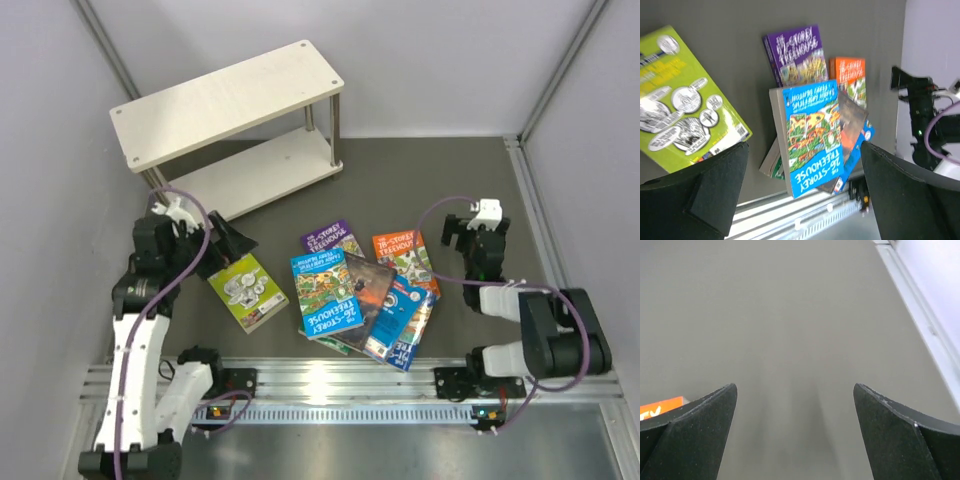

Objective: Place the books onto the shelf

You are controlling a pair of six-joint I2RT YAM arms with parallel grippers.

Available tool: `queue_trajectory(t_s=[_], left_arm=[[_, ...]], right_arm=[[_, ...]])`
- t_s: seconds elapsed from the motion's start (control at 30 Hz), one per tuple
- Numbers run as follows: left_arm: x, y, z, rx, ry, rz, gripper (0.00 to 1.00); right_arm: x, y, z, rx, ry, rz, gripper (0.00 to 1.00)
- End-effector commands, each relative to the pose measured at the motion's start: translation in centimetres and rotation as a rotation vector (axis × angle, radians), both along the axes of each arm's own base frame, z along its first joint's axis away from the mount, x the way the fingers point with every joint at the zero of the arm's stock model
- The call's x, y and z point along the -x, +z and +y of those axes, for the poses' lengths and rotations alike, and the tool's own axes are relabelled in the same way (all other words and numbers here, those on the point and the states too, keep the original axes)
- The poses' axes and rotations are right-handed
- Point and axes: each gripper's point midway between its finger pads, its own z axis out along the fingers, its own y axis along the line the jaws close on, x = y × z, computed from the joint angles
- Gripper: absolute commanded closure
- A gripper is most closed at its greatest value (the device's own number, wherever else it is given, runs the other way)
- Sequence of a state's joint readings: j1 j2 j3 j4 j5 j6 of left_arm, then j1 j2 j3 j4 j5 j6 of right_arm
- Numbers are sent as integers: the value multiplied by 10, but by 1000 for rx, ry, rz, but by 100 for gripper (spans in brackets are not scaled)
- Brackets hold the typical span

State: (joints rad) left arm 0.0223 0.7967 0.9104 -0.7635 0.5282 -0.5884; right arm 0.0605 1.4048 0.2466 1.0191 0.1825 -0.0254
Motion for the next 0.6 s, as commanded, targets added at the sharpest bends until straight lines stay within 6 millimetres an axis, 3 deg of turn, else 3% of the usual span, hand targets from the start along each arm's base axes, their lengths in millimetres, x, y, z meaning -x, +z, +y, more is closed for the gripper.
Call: queue_trajectory(t_s=[0.0,0.03,0.07,0.1,0.17,0.23,0.27,0.3,0.33,0.37,0.4,0.43,0.47,0.53,0.57], left_arm=[[4,39,29,-69,212,-32,1],[5,45,32,-65,241,-25,1],[9,47,36,-80,258,-5,1],[11,69,36,-77,259,-47,1],[14,84,38,-117,239,-114,1],[24,65,64,-175,396,-66,1],[34,42,75,-128,546,48,1],[52,1,92,-162,683,189,1],[69,-26,88,-138,707,316,1],[66,-35,75,-124,611,309,1],[66,-62,48,-56,462,353,1],[64,-64,23,47,342,374,1],[71,-76,18,63,335,450,1],[78,-91,18,29,313,542,1],[80,-94,22,-4,304,545,1]], right_arm=[[-25,85,6,15,-47,-69,0],[-29,107,18,9,-11,-83,0],[-37,150,31,-1,27,-112,0],[-35,179,57,-15,98,-141,0],[-17,250,81,-134,164,-175,0],[-4,263,84,-317,138,-153,0],[7,226,77,-541,-4,-12,0],[11,213,76,-620,-11,40,0],[20,203,106,-705,150,136,0],[30,176,114,-747,173,232,0],[38,161,122,-774,191,297,0],[47,146,127,-819,180,362,0],[64,117,133,-836,189,461,0],[81,103,134,-850,192,501,0],[94,82,129,-839,142,571,0]])
